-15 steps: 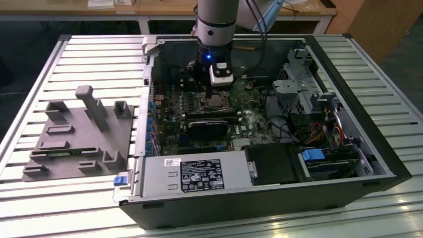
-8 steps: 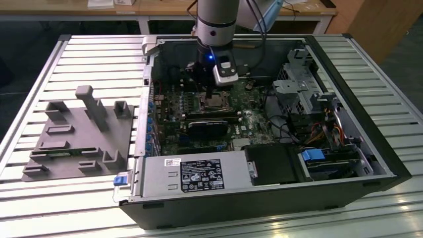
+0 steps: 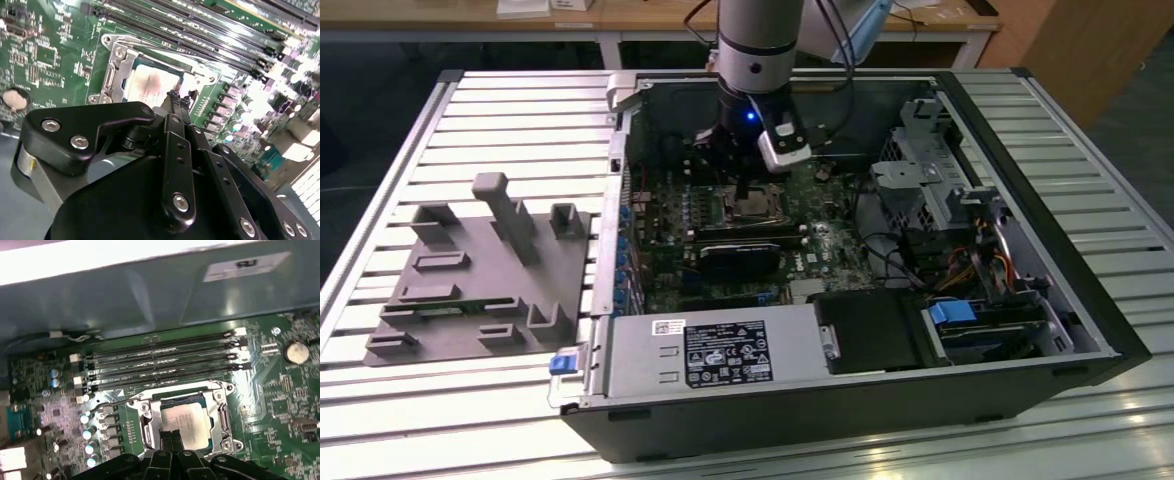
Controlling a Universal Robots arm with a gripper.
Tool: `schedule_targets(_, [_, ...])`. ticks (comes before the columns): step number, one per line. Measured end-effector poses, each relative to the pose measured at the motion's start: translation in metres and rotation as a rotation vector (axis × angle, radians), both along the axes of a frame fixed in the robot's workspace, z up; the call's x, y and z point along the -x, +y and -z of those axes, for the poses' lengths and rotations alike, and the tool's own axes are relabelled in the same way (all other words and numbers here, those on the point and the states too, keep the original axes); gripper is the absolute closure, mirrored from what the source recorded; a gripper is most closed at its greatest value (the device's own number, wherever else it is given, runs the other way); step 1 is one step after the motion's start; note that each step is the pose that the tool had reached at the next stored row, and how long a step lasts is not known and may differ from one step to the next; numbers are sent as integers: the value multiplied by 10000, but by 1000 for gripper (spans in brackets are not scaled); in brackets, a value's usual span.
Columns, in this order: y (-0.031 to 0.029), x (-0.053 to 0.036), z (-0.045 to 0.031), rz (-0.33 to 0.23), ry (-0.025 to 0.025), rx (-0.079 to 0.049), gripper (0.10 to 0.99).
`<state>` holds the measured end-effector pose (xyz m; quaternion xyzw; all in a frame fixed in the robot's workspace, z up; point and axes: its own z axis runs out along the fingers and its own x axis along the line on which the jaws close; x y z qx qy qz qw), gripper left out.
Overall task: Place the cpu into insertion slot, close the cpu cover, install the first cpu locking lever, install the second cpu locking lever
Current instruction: 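Close the cpu cover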
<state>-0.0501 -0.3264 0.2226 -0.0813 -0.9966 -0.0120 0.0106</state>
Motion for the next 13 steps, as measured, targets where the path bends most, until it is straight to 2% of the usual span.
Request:
schedule_targets(2, [0, 0, 1, -244, -23, 0, 984])
schedule_targets(3, [0, -1, 2, -334, -59, -1, 984])
schedule_targets(7, [0, 12, 6, -495, -285, 4, 984])
schedule_targets(8, [0, 16, 8, -496, -325, 4, 984])
schedule_targets(13, [-1, 46, 26, -447, -409, 30, 984])
